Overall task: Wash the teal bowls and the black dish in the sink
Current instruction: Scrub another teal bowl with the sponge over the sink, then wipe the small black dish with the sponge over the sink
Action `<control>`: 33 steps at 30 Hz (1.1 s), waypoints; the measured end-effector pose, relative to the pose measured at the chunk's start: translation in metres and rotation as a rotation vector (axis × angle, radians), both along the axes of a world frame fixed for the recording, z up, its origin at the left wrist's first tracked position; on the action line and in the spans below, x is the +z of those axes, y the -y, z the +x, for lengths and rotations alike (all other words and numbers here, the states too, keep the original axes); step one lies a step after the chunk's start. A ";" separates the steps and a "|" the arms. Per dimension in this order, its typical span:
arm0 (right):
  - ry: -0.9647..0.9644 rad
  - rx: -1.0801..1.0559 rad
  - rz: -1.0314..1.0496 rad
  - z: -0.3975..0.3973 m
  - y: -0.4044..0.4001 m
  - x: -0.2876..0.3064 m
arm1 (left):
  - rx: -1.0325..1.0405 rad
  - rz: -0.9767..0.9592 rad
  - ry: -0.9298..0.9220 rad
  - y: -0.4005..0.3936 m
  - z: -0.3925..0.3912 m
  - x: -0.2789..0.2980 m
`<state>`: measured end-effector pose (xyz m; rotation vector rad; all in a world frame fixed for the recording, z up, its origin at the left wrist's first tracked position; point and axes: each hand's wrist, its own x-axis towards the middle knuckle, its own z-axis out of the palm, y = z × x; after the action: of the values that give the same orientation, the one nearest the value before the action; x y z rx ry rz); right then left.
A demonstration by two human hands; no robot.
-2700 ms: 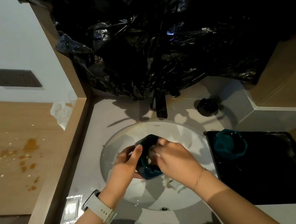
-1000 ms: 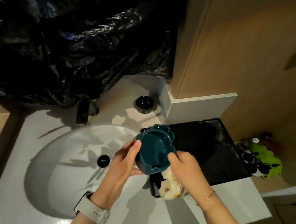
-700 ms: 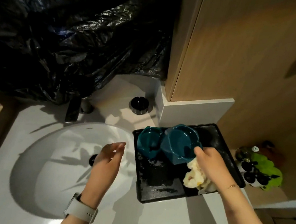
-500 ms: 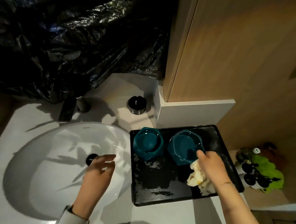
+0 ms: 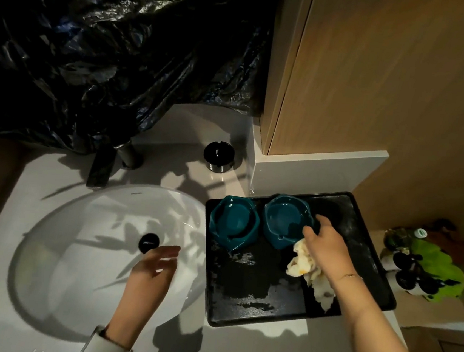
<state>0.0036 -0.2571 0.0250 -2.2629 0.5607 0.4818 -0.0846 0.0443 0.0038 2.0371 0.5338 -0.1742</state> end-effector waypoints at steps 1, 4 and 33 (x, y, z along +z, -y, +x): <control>0.006 0.008 -0.007 -0.001 0.002 0.003 | -0.009 0.011 -0.001 0.000 0.003 0.001; 0.038 0.000 0.076 -0.007 0.004 0.022 | -0.052 -0.004 0.045 -0.001 0.029 0.006; 0.220 -0.093 0.727 -0.014 -0.084 0.042 | 0.081 -0.748 0.047 -0.016 0.161 -0.002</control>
<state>-0.0103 -0.1730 0.0673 -1.5599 0.3052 0.3134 0.0759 0.0602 0.0016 1.2870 0.4334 -0.2348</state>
